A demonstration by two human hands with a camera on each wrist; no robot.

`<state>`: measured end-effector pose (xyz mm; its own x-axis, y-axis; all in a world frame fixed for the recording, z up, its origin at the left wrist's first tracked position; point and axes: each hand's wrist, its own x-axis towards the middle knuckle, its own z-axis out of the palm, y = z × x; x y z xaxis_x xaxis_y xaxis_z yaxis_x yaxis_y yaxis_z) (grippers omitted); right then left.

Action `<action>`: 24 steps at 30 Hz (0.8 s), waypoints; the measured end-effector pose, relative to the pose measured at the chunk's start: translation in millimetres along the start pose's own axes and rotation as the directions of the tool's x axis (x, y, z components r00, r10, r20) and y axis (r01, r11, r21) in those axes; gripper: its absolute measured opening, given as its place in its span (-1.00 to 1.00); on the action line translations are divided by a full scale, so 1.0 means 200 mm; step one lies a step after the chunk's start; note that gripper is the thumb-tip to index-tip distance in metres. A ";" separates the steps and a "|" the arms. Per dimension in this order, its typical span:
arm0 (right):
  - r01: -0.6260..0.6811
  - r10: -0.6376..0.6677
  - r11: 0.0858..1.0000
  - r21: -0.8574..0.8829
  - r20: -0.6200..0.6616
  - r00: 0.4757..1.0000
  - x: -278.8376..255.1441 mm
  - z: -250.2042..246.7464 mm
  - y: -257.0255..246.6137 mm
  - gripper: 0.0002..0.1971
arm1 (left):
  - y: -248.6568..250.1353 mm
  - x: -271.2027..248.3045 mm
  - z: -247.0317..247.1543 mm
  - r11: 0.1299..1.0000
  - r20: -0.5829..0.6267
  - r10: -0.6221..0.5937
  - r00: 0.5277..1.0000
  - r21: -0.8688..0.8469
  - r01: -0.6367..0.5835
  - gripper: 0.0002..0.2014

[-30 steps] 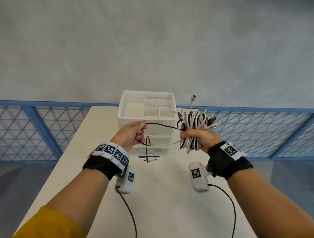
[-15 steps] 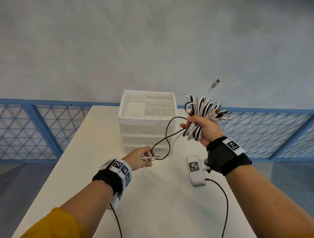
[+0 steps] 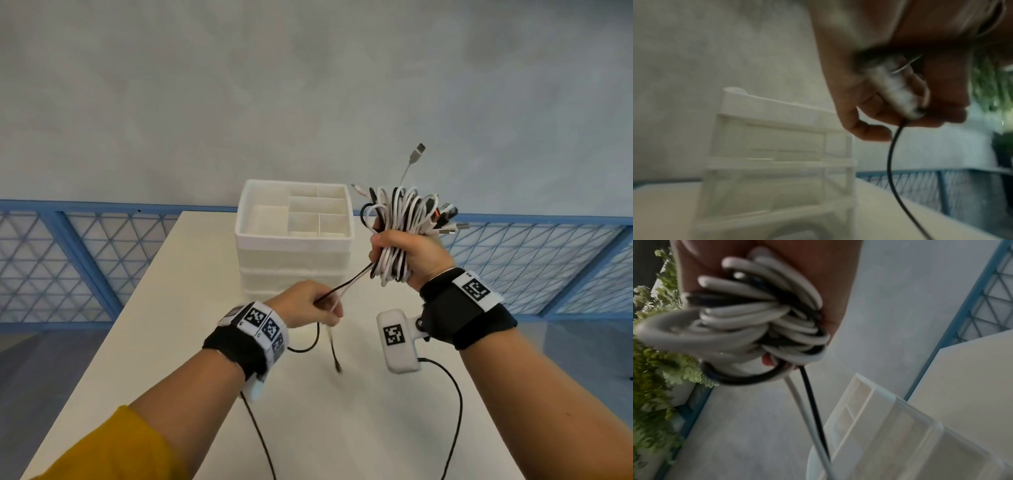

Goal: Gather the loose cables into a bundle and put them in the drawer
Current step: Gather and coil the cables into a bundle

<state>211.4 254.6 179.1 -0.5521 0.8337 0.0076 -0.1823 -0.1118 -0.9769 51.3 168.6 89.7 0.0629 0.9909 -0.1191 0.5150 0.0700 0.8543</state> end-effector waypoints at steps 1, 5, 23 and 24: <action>0.016 -0.016 1.000 0.016 -0.017 1.000 0.00 -0.02 -0.01 -0.86 | -0.05 -0.01 0.00 0.999 0.017 -0.035 0.999 -0.038 0.035 -0.89; 0.080 -0.077 0.995 0.057 -0.055 0.996 0.03 -0.09 -0.04 -0.87 | -0.17 -0.05 -0.01 0.970 -0.072 -0.105 0.992 -0.228 0.086 -0.80; 0.102 -0.096 0.992 0.080 -0.077 0.992 0.09 -0.12 -0.06 -0.85 | -0.35 -0.05 -0.04 0.781 -0.445 -0.585 0.678 -0.534 0.323 -0.65; 0.089 -0.083 0.993 0.076 -0.068 0.994 0.09 -0.11 -0.05 -0.85 | -0.31 -0.04 -0.06 0.817 -0.544 -0.559 0.625 -0.492 0.302 -0.63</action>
<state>221.7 283.5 184.6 -0.4785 0.8749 0.0746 -0.2920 -0.0784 -0.9532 8.2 158.6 44.4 -0.7139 0.6432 -0.2769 0.0189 0.4129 0.9106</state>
